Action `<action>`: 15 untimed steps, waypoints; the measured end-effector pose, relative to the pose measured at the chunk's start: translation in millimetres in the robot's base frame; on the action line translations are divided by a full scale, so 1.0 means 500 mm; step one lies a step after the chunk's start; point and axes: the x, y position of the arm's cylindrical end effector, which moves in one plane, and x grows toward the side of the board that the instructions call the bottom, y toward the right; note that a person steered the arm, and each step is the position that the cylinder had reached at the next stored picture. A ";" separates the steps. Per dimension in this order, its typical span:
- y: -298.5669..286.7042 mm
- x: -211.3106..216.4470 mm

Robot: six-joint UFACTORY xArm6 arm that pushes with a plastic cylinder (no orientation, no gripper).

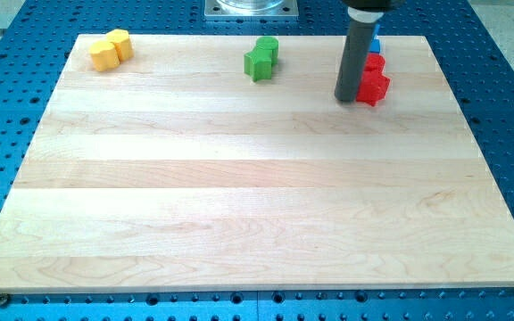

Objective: Push the green star underneath the red star

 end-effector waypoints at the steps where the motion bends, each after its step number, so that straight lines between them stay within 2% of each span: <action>1: -0.002 0.011; 2: -0.029 0.077; 3: -0.237 0.049; 4: -0.551 -0.044; 5: -0.584 -0.176; 6: -0.491 -0.285; 7: -0.324 -0.273; 8: -0.275 -0.154; 9: -0.272 -0.089; 10: -0.321 -0.097; 11: -0.184 0.000; 12: -0.120 0.025; 13: -0.226 0.024; 15: -0.220 0.024</action>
